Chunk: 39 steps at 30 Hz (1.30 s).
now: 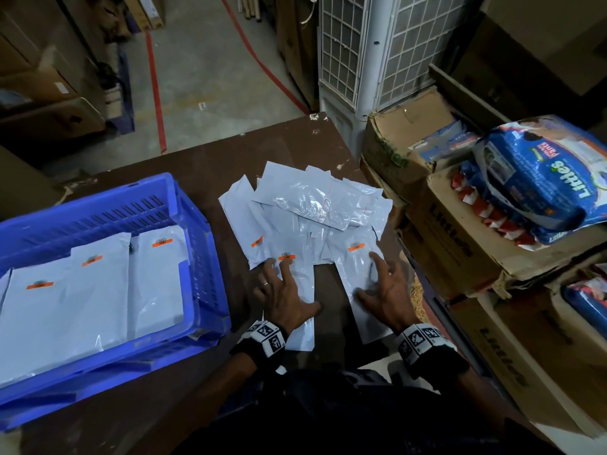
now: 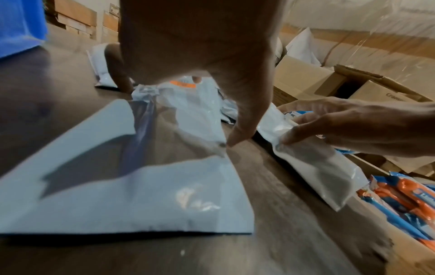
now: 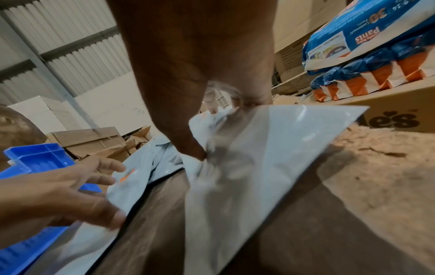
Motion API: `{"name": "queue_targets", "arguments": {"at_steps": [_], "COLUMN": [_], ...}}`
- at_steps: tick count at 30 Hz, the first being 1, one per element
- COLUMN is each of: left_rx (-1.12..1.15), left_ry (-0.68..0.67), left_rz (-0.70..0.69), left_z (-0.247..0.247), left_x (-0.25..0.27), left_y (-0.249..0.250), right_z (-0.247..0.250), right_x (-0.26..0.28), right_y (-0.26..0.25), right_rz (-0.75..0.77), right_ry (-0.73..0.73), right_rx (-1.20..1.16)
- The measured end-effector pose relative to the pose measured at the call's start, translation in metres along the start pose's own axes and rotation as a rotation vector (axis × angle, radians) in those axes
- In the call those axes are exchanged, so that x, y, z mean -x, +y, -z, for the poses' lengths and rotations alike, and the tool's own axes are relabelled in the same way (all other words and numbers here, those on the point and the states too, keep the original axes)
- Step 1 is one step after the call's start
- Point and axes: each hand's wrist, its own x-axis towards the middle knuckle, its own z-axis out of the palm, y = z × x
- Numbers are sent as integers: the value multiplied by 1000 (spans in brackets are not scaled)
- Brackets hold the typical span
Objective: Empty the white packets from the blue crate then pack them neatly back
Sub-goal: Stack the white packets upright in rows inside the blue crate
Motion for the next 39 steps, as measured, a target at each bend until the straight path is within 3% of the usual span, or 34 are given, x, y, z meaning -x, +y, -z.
{"name": "queue_targets", "arguments": {"at_steps": [4,10,15,19,27,35,39], "left_rx": [47,103,379,433,564,792,890], "left_ry": [12,3,23,72,161,278,346], "left_rz": [157,173,67,15,-166,-356,-351], "left_z": [-4,-5,-4,9,58,144,193], "left_x": [0,3,5,13,20,13,5], "left_y": [-1,2,-10,-10,3,-2,-26], "right_z": [-2,-15,-15,-6,22,49,59], "right_x": [5,13,14,17,24,27,33], "right_y": [-9,-18,-15,-14,-36,-105,-162], "right_rz": [-30,-22,1,6,-8,78,117], "right_ry": [33,35,16,20,164,300,279], "right_rx": [154,301,203,79,-90,-97,-140]}}
